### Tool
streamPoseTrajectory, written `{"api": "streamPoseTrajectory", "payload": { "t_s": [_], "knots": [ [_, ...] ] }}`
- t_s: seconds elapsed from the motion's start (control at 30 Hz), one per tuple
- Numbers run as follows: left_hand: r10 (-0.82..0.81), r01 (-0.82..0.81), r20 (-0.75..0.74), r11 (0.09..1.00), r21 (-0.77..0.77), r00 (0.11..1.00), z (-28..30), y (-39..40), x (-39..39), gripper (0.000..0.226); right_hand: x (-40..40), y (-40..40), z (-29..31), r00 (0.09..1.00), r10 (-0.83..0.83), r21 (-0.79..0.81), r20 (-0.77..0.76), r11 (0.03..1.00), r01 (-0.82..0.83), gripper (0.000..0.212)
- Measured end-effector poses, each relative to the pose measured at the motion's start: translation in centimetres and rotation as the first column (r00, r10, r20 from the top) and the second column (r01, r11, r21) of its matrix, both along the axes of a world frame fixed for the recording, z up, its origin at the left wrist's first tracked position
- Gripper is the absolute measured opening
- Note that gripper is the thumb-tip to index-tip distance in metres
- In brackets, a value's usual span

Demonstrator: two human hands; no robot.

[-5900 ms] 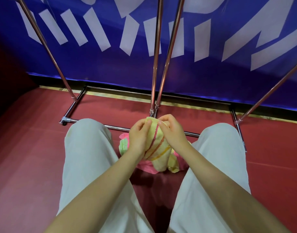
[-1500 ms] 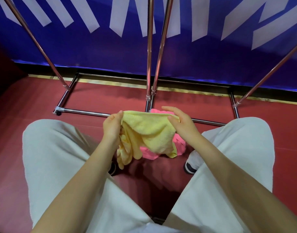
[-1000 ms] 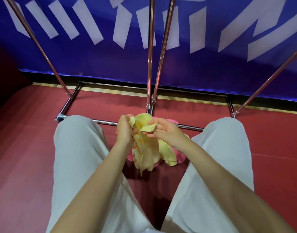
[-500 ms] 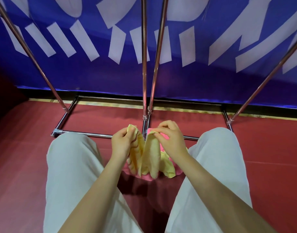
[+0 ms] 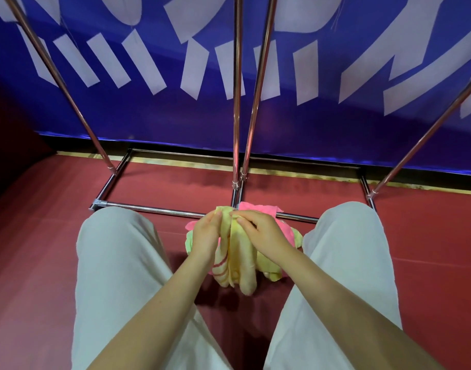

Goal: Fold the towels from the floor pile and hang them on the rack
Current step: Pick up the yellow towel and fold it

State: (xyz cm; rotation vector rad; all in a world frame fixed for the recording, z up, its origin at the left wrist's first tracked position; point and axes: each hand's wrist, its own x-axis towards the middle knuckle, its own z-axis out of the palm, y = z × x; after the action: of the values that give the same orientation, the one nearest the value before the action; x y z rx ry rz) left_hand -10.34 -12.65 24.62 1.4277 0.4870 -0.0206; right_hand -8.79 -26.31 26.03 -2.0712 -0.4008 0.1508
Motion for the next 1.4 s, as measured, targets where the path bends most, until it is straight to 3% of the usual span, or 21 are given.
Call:
{"api": "streamPoseTrajectory", "payload": {
  "t_s": [0.13, 0.2, 0.4, 0.57, 0.73, 0.87, 0.97, 1.17, 1.27, 1.4],
  "knots": [
    [0.002, 0.001, 0.015, 0.988, -0.156, 1.0, 1.1, -1.8, -0.2, 0.024, 0.4, 0.2, 0.8, 0.989, -0.093, 0.141, -0.114, 0.984, 0.108, 0.009],
    [-0.012, 0.013, 0.006, 0.98, -0.199, 1.0, 1.2, -2.1, 0.0, 0.028, 0.8, 0.2, 0.8, 0.979, -0.159, 0.167, -0.126, 0.97, 0.179, 0.014],
    [-0.036, 0.029, -0.024, 0.972, -0.234, 0.999, 1.7, -2.6, 0.3, 0.031, 1.7, -0.1, 0.1, 0.947, -0.32, 0.123, -0.013, 0.94, 0.319, 0.022],
    [-0.048, 0.024, -0.085, 0.966, -0.257, 0.995, 1.5, -2.4, 0.5, 0.029, 1.4, 0.0, 0.1, 0.969, -0.245, 0.088, 0.039, 0.966, 0.241, 0.009],
    [-0.115, 0.095, -0.07, 0.966, -0.241, 0.991, 1.1, -2.3, 0.7, 0.029, 1.4, -0.1, 0.3, 0.957, -0.289, 0.161, -0.015, 0.944, 0.287, 0.014],
    [-0.165, 0.163, -0.019, 0.982, -0.1, 0.986, 0.3, -2.0, 0.7, 0.031, 1.3, 0.0, -0.1, 0.954, -0.287, 0.184, -0.085, 0.936, 0.299, 0.016],
    [-0.111, 0.111, -0.019, 0.994, 0.02, 0.994, 0.3, -1.8, 0.8, 0.022, 1.5, 0.1, 0.0, 0.951, -0.275, 0.218, -0.143, 0.928, 0.302, 0.02],
    [-0.039, 0.043, 0.064, 0.997, -0.071, 0.997, 1.7, -0.1, 1.0, 0.031, 0.5, 0.3, -1.2, 0.967, -0.1, 0.179, -0.236, 0.973, 0.144, 0.017],
    [-0.025, 0.025, 0.123, 1.0, 0.001, 0.992, 2.2, 0.5, 0.9, 0.03, -0.1, 1.0, -2.3, 0.962, -0.042, 0.167, -0.27, 0.982, 0.09, 0.018],
    [0.12, -0.127, 0.187, 0.992, 0.027, 0.975, 3.3, 1.9, 1.0, 0.03, -0.9, 1.3, -3.5, 0.971, 0.034, 0.038, -0.236, 0.999, -0.025, 0.041]
  ]
}}
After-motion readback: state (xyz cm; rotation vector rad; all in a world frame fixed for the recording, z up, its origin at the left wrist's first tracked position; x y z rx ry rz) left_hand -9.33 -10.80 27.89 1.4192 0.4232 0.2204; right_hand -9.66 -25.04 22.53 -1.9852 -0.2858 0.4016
